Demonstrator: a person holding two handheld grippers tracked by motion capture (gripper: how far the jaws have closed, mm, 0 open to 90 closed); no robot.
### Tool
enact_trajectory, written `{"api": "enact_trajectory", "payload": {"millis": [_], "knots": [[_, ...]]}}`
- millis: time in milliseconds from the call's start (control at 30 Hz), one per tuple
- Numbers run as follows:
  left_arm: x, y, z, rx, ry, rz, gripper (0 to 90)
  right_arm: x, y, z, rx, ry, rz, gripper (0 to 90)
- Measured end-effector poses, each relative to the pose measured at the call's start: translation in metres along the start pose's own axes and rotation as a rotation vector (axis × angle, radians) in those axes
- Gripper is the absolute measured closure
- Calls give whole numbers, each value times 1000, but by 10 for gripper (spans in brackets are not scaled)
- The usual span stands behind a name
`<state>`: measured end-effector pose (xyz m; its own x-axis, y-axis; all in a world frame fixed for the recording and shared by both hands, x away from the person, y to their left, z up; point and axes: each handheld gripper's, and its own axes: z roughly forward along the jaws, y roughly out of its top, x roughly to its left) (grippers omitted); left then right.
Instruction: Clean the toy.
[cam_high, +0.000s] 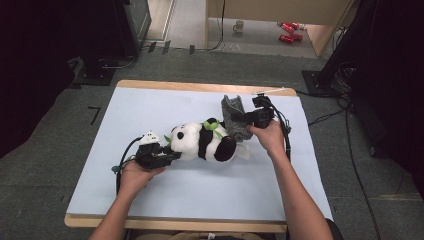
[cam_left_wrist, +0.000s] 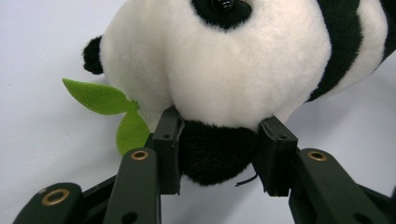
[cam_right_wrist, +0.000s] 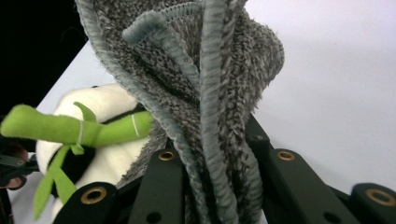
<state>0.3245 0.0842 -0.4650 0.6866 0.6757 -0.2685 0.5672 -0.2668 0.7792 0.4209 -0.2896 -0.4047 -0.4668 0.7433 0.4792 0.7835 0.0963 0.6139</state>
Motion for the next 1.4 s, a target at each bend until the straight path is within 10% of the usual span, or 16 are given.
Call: {"api": "enact_trajectory", "payload": {"millis": [567,933,1400], "knots": [[9,9,0,29,-37,-31,578,-25,-29,-24,25,-103,53,763],[8,9,1,29,-36,-30,576,3,-19,-43,-70,-22,-21,763],[1,5,1,15,5,-7,572,34,-4,-9,-16,93,-112,764]]}}
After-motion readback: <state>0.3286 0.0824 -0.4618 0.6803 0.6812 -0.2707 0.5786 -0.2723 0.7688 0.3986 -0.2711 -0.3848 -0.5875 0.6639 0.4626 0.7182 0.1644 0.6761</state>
